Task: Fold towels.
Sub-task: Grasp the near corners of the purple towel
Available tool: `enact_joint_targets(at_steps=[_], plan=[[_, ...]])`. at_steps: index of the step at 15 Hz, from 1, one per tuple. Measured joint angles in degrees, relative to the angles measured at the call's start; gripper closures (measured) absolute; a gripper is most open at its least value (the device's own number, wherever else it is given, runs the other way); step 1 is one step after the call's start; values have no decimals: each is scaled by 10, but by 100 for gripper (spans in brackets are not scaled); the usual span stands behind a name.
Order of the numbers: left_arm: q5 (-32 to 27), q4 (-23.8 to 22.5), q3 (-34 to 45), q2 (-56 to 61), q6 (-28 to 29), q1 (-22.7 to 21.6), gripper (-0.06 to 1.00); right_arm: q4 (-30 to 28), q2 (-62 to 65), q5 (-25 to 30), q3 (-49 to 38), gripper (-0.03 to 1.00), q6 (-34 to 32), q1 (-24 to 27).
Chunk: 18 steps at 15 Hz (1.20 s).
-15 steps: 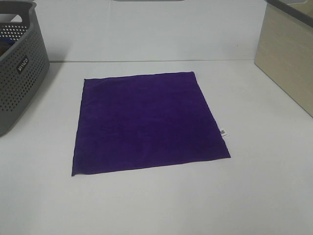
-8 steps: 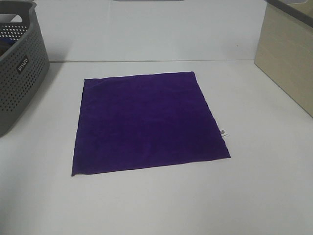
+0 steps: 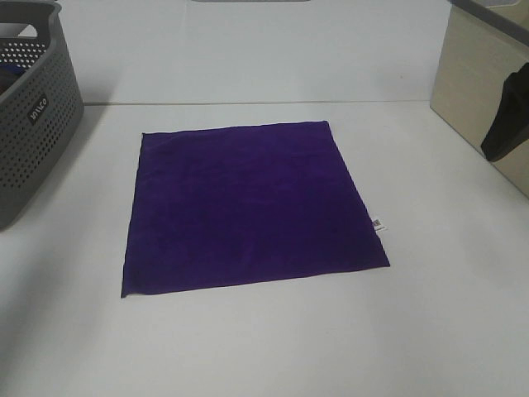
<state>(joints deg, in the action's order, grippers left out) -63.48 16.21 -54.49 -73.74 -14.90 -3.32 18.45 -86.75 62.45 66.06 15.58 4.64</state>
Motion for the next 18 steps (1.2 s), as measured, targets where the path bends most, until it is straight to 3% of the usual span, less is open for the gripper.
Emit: enact_joint_targets(at_steps=[1, 4, 6, 9, 12, 18], plan=[[53, 139, 11, -78, -101, 0, -4, 139, -30, 16, 0, -2, 128, 84], [120, 229, 14, -187, -190, 2, -4, 287, -107, 63, 1, -2, 253, 138], [177, 252, 14, -257, -218, 2, -4, 300, -170, 61, 1, -2, 281, 131], [199, 273, 14, -332, -230, 15, -4, 293, -218, 15, 1, -2, 286, 88], [241, 299, 15, -374, -247, 81, -4, 282, -273, -43, 1, -2, 286, 21], [262, 314, 15, -374, -248, 93, -4, 272, -289, -74, 1, -2, 284, 16]])
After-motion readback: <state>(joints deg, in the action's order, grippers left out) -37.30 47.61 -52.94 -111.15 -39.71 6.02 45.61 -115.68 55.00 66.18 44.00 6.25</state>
